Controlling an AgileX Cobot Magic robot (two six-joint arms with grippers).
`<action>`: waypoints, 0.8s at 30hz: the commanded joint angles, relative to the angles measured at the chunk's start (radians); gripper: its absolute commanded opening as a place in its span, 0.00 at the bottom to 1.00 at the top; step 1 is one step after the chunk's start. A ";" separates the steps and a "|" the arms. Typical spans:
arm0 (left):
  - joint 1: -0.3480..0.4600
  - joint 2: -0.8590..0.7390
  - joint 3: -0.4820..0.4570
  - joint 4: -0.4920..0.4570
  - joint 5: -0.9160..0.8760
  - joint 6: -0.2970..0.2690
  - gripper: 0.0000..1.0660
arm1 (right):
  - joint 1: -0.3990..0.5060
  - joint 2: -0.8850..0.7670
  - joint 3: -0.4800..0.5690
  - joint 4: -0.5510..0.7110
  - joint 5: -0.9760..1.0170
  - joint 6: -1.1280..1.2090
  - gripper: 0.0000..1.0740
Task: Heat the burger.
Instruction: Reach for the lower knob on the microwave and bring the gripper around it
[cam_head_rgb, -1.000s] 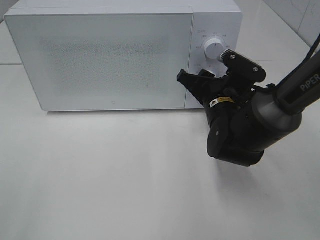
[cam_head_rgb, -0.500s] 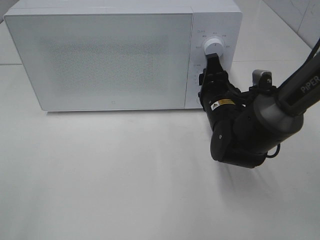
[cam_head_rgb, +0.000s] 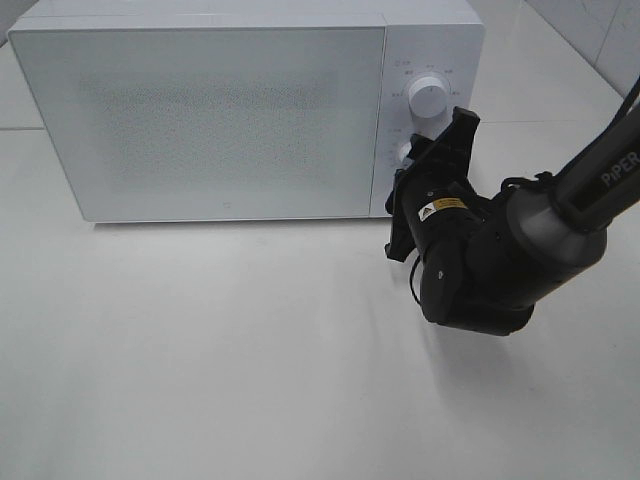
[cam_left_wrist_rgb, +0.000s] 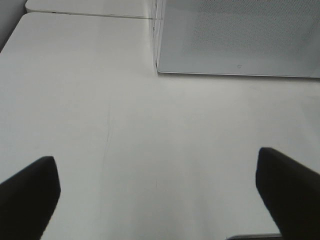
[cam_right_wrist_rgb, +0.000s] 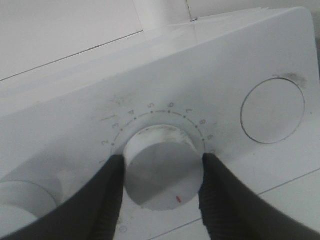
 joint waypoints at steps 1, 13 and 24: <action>0.001 -0.017 0.006 -0.008 -0.010 0.002 0.95 | 0.018 -0.014 -0.038 -0.227 -0.147 0.021 0.01; 0.001 -0.017 0.006 -0.008 -0.010 0.002 0.95 | 0.018 -0.014 -0.038 -0.165 -0.173 -0.084 0.12; 0.001 -0.017 0.006 -0.008 -0.010 0.002 0.95 | 0.018 -0.014 -0.037 0.006 -0.171 -0.203 0.46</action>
